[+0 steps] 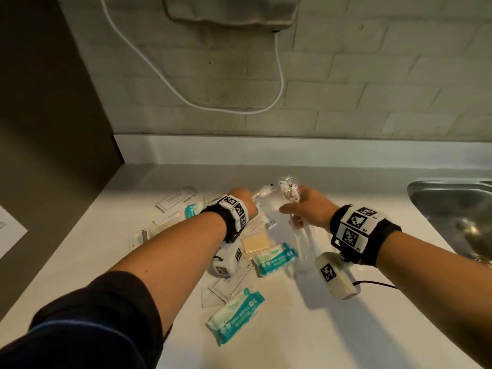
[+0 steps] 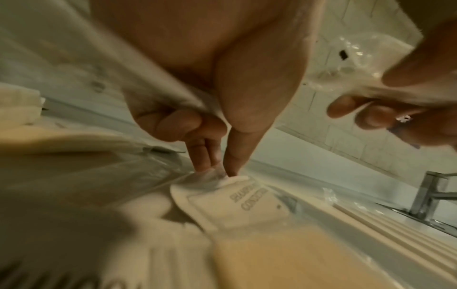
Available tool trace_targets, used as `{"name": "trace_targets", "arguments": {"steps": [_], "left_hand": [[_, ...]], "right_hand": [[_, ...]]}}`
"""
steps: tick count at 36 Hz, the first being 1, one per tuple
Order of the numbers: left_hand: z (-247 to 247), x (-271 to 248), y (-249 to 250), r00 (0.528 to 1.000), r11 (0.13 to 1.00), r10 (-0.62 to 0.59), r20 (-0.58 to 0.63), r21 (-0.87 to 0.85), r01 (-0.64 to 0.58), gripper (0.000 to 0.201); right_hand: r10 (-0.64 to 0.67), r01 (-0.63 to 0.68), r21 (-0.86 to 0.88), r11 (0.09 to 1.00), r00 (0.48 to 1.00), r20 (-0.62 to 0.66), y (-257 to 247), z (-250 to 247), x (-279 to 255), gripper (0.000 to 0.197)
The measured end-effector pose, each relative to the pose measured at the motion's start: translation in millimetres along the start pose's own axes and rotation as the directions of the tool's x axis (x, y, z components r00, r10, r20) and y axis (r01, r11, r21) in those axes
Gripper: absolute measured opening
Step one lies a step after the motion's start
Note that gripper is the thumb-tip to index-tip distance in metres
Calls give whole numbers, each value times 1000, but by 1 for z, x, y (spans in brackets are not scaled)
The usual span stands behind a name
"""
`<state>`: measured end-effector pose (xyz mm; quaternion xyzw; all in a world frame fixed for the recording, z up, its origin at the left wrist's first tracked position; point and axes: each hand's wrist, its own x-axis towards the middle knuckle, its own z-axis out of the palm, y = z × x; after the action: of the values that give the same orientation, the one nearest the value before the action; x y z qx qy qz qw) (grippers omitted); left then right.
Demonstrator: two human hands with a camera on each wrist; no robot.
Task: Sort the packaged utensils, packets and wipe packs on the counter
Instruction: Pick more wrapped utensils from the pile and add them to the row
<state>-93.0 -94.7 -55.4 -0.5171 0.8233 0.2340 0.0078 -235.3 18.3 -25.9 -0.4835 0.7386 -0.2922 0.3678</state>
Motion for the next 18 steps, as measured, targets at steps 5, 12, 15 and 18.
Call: {"name": "trace_targets", "arguments": {"steps": [5, 12, 15, 18], "left_hand": [[-5, -2, -7, 993, 976, -105, -58, -198, 92, 26], [-44, -22, -21, 931, 947, -99, -351, -321, -20, 28], [-60, -38, -24, 883, 938, -107, -457, -341, -63, 22], [-66, -51, -30, 874, 913, -109, -473, -395, -100, 22]], "right_hand": [[47, -44, -109, 993, 999, 28, 14, -6, 5, 34], [195, -175, -228, 958, 979, 66, 18, 6, 25, 28], [272, -196, -367, 909, 947, 168, 15, 18, 22, 28], [295, -183, -416, 891, 930, 221, 16, 33, 22, 38]]}}
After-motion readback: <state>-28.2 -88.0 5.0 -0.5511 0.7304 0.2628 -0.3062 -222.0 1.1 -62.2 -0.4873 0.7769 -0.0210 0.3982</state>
